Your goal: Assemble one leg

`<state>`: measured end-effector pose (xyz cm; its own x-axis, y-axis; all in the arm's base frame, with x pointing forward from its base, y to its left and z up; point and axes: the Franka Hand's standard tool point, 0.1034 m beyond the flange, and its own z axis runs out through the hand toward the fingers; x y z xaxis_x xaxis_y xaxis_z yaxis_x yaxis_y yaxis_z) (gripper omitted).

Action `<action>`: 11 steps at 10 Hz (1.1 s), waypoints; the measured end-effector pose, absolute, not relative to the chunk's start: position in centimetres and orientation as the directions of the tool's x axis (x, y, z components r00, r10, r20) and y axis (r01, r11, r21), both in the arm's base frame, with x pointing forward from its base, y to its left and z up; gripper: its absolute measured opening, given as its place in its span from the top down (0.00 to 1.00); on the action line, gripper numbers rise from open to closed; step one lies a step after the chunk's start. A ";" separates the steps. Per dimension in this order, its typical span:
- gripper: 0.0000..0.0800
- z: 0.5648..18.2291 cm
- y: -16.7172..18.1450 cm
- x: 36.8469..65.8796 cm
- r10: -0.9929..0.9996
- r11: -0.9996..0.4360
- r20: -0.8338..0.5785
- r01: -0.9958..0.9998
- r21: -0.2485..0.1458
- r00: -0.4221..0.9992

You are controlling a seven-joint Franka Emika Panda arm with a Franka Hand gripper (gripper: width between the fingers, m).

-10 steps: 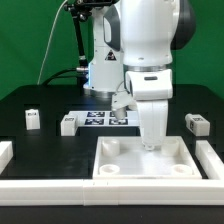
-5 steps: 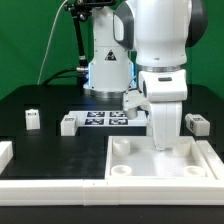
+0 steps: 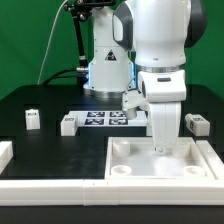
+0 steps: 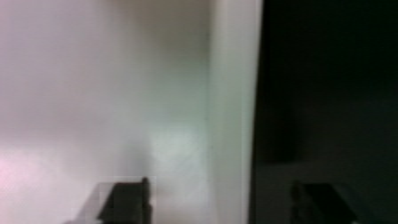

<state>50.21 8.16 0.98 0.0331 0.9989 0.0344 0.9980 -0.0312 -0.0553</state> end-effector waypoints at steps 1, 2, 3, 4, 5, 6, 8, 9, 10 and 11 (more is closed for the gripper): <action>0.33 1.0 8.1 50.2 0.999 -0.031 0.034 0.998 -0.055 0.033; 0.33 1.0 8.1 50.2 0.999 -0.031 0.034 0.998 -0.055 0.033; 0.21 1.0 8.1 50.2 0.999 -0.032 0.034 0.998 -0.055 0.033; 0.20 1.0 8.1 50.2 0.999 -0.032 0.034 0.998 -0.055 0.033; 0.20 1.0 8.1 50.2 0.999 -0.032 0.034 0.998 -0.055 0.034; 0.19 1.0 8.1 50.2 0.999 -0.032 0.034 0.998 -0.055 0.034; 0.19 1.1 8.2 50.2 0.999 -0.040 0.033 0.998 -0.054 0.042; 0.19 1.8 8.4 49.9 0.997 -0.063 0.029 0.997 -0.049 0.064; 0.19 2.6 8.9 49.3 0.995 -0.091 0.026 0.995 -0.041 0.092; 0.19 3.2 9.5 48.5 0.994 -0.102 0.024 0.994 -0.036 0.102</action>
Offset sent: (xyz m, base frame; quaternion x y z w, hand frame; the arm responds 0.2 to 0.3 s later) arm 0.0000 0.0000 0.0000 0.0000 0.0000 0.0000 1.0000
